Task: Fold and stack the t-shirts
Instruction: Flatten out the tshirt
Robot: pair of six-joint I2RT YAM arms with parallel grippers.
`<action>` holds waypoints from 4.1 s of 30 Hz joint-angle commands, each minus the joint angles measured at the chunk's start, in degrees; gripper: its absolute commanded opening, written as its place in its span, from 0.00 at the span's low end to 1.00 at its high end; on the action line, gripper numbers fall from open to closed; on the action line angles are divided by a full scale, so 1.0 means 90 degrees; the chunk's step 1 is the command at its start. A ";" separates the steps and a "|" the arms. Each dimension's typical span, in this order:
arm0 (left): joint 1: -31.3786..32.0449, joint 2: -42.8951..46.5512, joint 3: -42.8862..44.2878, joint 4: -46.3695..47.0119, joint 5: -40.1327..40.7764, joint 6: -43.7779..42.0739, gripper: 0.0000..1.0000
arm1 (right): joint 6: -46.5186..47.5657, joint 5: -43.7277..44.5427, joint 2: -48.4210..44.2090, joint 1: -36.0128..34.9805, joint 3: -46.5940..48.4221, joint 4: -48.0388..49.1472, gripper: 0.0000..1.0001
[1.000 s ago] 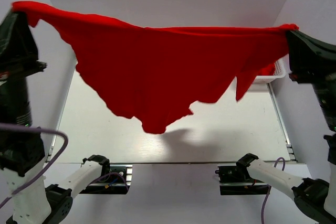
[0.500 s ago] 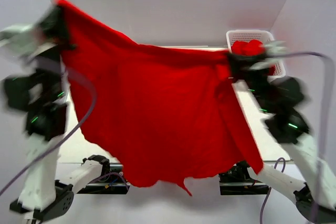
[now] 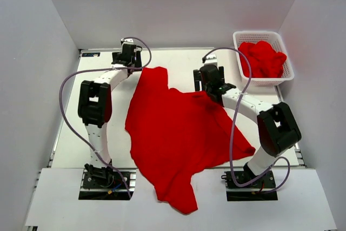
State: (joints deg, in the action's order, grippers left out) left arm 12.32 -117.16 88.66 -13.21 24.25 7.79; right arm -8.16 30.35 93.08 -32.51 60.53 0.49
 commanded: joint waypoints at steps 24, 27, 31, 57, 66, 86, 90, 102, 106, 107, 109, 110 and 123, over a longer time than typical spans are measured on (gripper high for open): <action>0.0691 0.1710 -0.2302 -0.0855 -0.3915 0.1058 1.00 | -0.1797 -0.1810 -0.0420 0.0741 0.0452 -0.2994 0.90; 0.0760 0.1534 -0.2303 -0.1041 -0.3605 0.1184 1.00 | -0.2021 -0.1829 -0.0294 0.0800 0.0462 -0.3013 0.86; 0.0760 0.1310 -0.2303 -0.1334 -0.2989 0.1370 1.00 | -0.2286 -0.1995 -0.0040 0.0859 0.0491 -0.2994 0.84; 0.0507 -0.0497 -0.0399 -0.2311 -0.1249 0.0980 1.00 | -0.1232 -0.3105 0.0877 0.2001 0.0881 -0.1932 0.84; 0.0253 -0.0751 0.0070 -0.2155 -0.1405 0.0648 1.00 | -0.1134 -0.3507 0.1611 0.2167 0.1428 -0.1901 0.28; -0.0187 -0.1962 0.2362 -0.1811 -0.2566 -0.0895 1.00 | -0.0411 -0.3507 0.1845 0.2314 0.2404 -0.1939 0.89; -0.0187 -0.1427 0.2396 -0.1805 -0.2957 -0.0613 1.00 | -0.0509 -0.3587 0.1661 0.2284 0.2299 -0.1725 0.90; -0.0187 0.0020 0.1527 -0.1647 -0.2724 -0.0476 1.00 | -0.0743 -0.3772 0.2128 0.2323 0.2424 -0.1500 0.90; -0.0187 0.0167 0.0892 -0.1483 -0.2849 -0.0163 1.00 | -0.0763 -0.3908 0.2353 0.2372 0.2600 -0.1500 0.90; -0.0187 0.0263 0.0562 -0.1375 -0.2909 -0.0095 1.00 | -0.0792 -0.3928 0.2440 0.2372 0.2629 -0.1490 0.90; -0.0187 0.0352 0.0296 -0.1296 -0.2968 -0.0036 1.00 | -0.0792 -0.4016 0.2538 0.2382 0.2668 -0.1490 0.90; -0.0187 0.0352 0.0121 -0.1209 -0.2968 -0.0036 1.00 | -0.0811 -0.4055 0.2587 0.2392 0.2659 -0.1490 0.90; -0.0187 0.0079 -0.0525 -0.1149 -0.2851 0.0286 1.00 | -0.0948 -0.4271 0.2744 0.2440 0.2307 -0.1412 0.79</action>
State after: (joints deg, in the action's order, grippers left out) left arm 10.79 -117.01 84.68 -24.75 -1.67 9.28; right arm -16.16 -7.31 116.75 -10.94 81.54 -13.85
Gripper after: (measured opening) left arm 0.996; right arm 0.794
